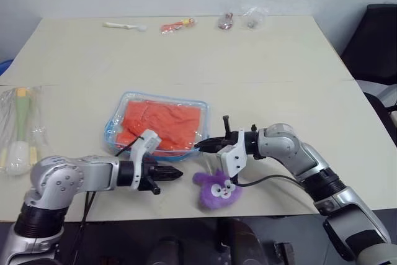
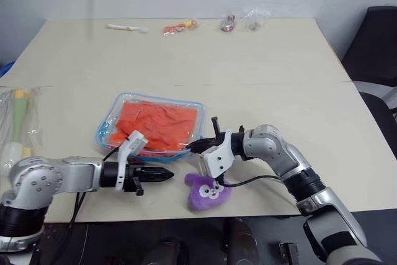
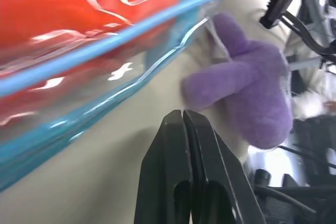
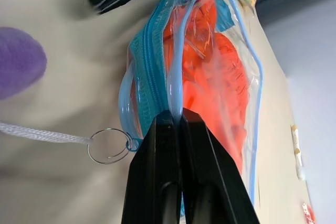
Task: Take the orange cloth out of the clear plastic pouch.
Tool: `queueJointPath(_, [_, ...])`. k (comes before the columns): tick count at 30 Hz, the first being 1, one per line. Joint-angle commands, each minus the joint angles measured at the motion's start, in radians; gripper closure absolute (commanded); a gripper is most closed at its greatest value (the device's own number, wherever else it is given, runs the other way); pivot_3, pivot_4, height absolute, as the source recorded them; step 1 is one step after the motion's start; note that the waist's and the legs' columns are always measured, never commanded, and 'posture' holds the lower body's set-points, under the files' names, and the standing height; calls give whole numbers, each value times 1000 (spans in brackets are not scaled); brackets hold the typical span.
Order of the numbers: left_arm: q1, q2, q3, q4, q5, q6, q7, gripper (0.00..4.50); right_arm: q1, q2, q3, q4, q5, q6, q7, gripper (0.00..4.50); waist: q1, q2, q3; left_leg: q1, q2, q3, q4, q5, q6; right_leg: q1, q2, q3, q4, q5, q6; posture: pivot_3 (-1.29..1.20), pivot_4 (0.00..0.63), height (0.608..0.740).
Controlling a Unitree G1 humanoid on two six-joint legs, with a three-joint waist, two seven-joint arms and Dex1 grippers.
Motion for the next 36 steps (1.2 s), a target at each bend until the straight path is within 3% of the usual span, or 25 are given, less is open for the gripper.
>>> queueJointPath(1, [15, 65, 1, -144, 93, -138, -147, 4462, -4, -5, -25, -26, 21, -9, -14, 4500, 1, 0, 0, 0, 0, -1, 0, 0, 0, 0, 0, 0, 0, 0, 0, 0, 150, 740])
queueJointPath(5, [56, 203, -149, -283, 471, -553, -395, 4287, -5, -12, -25, -25, 28, -13, -6, 4500, -1, 0, 0, 0, 0, 0, -1, 0, 0, 0, 0, 0, -1, 0, 0, 0, 150, 740])
queueJointPath(9, [37, 242, -291, -232, 799, -935, -544, 3279, -6, -18, -22, -30, 37, -14, 6, 4500, -1, 1, 0, -1, 0, 9, -1, 0, -1, 0, 1, -1, -1, 0, 0, 0, 150, 740])
queueJointPath(13, [-26, 179, -396, -71, 1054, -1297, -604, 2032, -4, -25, -21, -43, 50, -6, 21, 4500, 2, 1, 0, -1, 0, 10, -1, 0, -1, 0, 2, -1, -1, 0, 0, 0, 150, 740])
queueJointPath(20, [-119, 7, -473, 69, 1134, -1462, -690, 2032, 8, -40, -24, -70, 61, 13, 38, 4500, 3, 0, 0, -1, 0, 11, -1, 0, 1, -1, 1, -2, -1, 0, 0, 0, 150, 740])
queueJointPath(25, [-150, -63, -492, 91, 1167, -1581, -726, 2032, 24, -51, -28, -98, 63, 33, 40, 4500, 4, 0, 0, -1, 1, 11, 0, 0, 1, -1, 1, -2, 0, 0, 0, 0, 150, 740])
queueJointPath(29, [-157, -62, -491, 99, 1139, -1622, -807, 2032, 33, -57, -30, -103, 61, 38, 37, 4500, 6, 1, 0, -1, 0, 11, 0, 0, 2, -1, 0, -2, 0, 0, 1, 0, 150, 740])
queueJointPath(36, [-197, -56, -512, 191, 1197, -1847, -902, 2032, 23, -52, -25, -83, 56, 34, 35, 4500, 9, 1, 0, -1, 0, 12, 0, 0, 2, -1, 0, -2, 0, 0, 1, 0, 150, 740])
